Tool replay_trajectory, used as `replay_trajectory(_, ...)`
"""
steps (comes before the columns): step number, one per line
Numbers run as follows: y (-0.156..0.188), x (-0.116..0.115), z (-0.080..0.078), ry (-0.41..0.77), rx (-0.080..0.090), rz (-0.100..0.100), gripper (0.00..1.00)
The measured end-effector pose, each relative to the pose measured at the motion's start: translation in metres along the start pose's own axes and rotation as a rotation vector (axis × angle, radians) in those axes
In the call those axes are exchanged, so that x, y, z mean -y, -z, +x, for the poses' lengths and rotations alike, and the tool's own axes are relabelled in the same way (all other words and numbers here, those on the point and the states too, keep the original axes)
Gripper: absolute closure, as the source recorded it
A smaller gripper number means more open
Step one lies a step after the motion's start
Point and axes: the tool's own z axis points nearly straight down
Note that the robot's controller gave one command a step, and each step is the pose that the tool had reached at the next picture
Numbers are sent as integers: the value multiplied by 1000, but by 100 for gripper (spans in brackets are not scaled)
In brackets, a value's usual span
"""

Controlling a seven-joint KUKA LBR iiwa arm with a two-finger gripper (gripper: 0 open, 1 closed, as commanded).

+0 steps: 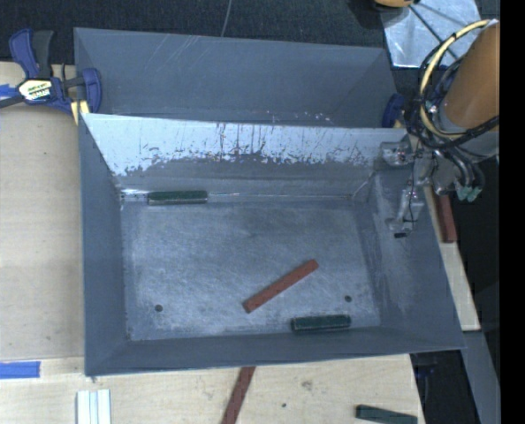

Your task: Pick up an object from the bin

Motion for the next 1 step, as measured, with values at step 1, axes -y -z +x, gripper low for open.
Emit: replay_trajectory(1,0,0,0,0,0,0,0)
